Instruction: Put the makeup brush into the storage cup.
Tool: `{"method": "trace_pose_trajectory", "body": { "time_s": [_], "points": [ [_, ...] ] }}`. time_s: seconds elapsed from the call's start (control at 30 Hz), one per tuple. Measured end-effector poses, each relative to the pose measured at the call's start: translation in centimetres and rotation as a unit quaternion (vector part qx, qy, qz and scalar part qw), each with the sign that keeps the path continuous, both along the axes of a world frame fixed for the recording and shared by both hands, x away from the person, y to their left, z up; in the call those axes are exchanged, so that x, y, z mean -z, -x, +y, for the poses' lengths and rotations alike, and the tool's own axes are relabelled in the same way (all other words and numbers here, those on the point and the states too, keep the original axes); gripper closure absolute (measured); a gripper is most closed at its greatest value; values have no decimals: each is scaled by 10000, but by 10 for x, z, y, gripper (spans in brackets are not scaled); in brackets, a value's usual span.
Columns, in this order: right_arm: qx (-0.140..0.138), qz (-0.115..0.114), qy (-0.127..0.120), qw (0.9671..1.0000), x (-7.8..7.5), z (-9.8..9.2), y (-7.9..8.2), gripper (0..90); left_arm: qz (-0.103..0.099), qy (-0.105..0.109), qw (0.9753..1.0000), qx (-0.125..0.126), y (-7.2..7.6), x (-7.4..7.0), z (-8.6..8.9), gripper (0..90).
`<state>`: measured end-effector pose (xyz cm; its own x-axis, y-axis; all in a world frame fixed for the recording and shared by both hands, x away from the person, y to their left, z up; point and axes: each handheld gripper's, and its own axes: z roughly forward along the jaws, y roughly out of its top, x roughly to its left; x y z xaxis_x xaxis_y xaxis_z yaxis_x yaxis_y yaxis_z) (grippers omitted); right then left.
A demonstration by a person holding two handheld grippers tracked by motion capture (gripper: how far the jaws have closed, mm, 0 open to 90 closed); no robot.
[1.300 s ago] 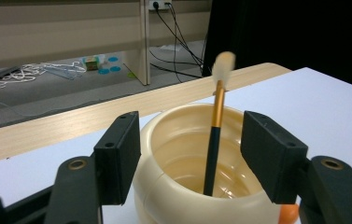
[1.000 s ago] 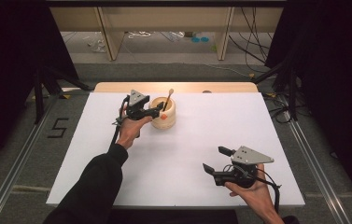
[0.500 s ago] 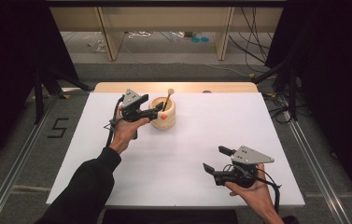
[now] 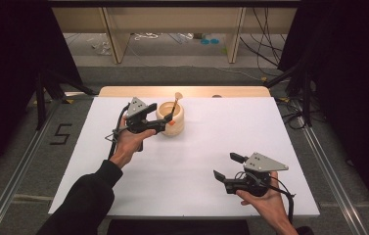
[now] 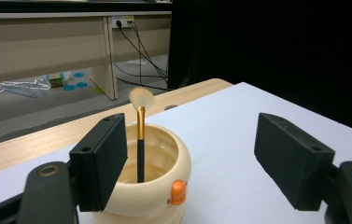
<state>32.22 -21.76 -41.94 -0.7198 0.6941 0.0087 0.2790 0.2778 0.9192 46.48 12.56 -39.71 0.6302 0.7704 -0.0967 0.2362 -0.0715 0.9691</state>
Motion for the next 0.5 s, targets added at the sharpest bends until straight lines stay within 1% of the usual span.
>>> {"method": "trace_pose_trajectory", "body": {
  "time_s": [0.03, 0.07, 0.13, 0.23, 0.27, 0.3, 0.33, 0.47, 0.5],
  "points": [
    [-3, 1, -3, 10000, 0, 0, 0, 194, 3, -16, 10000, 9, 2, 0, 1, 254],
    [-9, -72, -111, 9999, 2, 1, -1, 194, -21, -32, 10000, 33, 3, 0, 1, 254],
    [-32, -31, -98, 9999, 1, 1, -1, 194, -1, 5, 10000, 39, 7, -1, 2, 253],
    [-44, -23, -82, 10000, 1, 1, -1, 193, -27, -43, 9999, 117, 12, -1, 2, 242],
    [-33, -36, -98, 9999, 2, 1, -1, 193, 1, -39, 9999, 131, 14, -1, 1, 240],
    [-32, -33, -101, 9999, 1, 1, -1, 193, -16, -83, 9998, 168, 15, -1, 2, 236],
    [-29, -30, -104, 9999, 1, 1, -1, 193, 5, -49, 9999, 160, 17, -1, 2, 231],
    [-35, -28, -105, 9999, 2, 1, -1, 192, -28, -36, 9998, 216, 22, -2, 4, 228],
    [-36, -30, -109, 9999, 2, 1, -1, 192, -66, -87, 9996, 248, 24, -3, 4, 229]
  ]
}}
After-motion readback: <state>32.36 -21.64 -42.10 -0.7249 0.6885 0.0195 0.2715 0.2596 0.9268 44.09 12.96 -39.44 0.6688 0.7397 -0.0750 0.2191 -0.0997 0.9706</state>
